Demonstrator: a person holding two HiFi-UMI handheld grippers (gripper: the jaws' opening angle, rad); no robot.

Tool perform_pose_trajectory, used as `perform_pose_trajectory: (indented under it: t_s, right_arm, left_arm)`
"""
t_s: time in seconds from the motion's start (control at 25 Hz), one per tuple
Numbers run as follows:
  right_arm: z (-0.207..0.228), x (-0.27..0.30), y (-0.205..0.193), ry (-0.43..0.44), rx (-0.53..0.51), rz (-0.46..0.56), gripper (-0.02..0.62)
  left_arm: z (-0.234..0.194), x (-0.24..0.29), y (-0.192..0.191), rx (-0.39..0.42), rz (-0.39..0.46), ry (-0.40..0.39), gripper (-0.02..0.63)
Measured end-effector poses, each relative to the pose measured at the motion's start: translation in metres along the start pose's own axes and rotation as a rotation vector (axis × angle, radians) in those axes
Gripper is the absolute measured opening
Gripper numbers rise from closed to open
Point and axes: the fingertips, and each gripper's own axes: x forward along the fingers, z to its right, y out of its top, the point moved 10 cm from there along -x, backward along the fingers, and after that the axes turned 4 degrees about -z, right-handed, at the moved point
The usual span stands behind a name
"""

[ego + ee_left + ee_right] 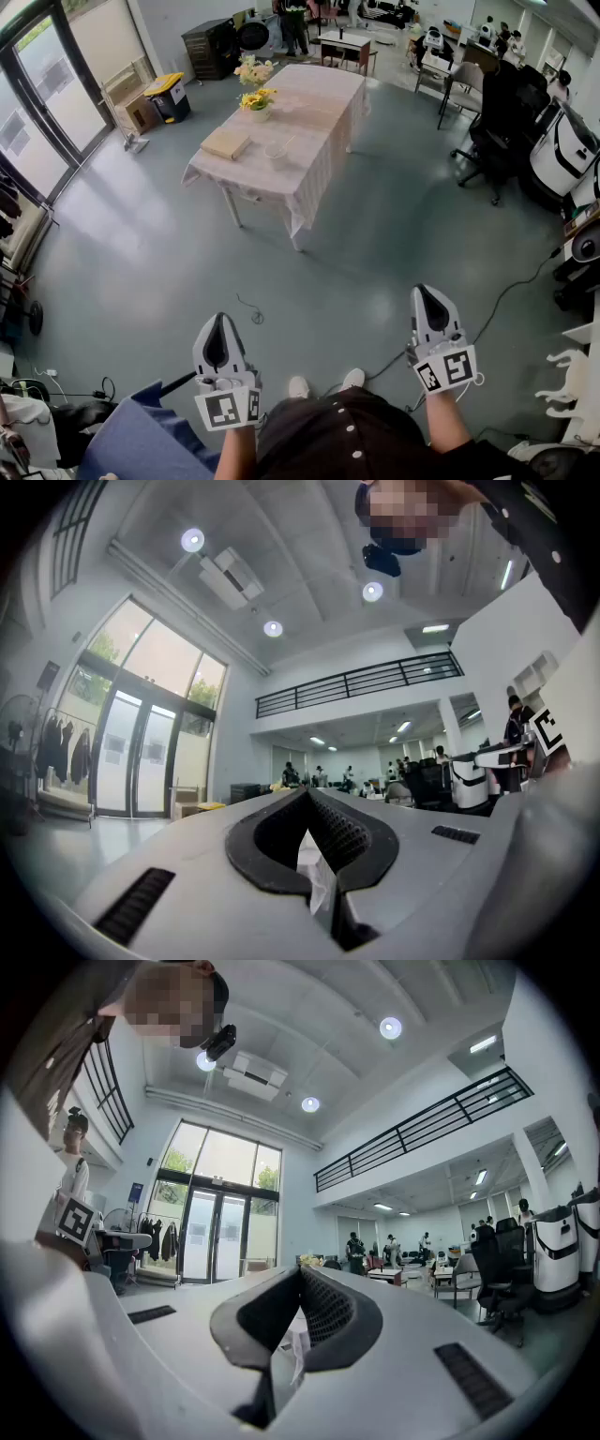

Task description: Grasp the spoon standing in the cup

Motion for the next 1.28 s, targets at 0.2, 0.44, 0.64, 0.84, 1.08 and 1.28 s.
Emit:
perform_pose_trajectory:
  t_s: [0.2, 0.44, 0.64, 0.84, 1.08, 1.28]
  right_arm:
    - [0.003, 0.001, 0.001, 0.011, 0.010, 0.000, -0.015]
    - [0.003, -0.003, 0.000, 0.042, 0.071, 0.052, -0.015]
    - [0.003, -0.004, -0.002, 0.044, 0.061, 0.045, -0.014]
    - [0.010, -0.001, -0.003, 0.068, 0.075, 0.043, 0.044]
    - [0.020, 0.004, -0.004, 0.113, 0.082, 0.032, 0.146]
    - [0.035, 0.007, -0.007, 0.145, 0.098, 0.031, 0.218]
  left_arm:
    - [0.003, 0.003, 0.003, 0.000, -0.001, -0.003, 0.009]
    - [0.006, 0.000, 0.003, 0.001, -0.007, -0.004, 0.009]
    - [0.009, 0.000, 0.003, 0.000, -0.009, -0.006, 0.009]
    - [0.017, 0.002, 0.005, 0.005, -0.009, -0.005, 0.009]
    - [0.031, 0.006, 0.008, 0.012, -0.003, 0.000, 0.009]
    - [0.046, 0.007, 0.010, 0.012, 0.012, 0.011, 0.009]
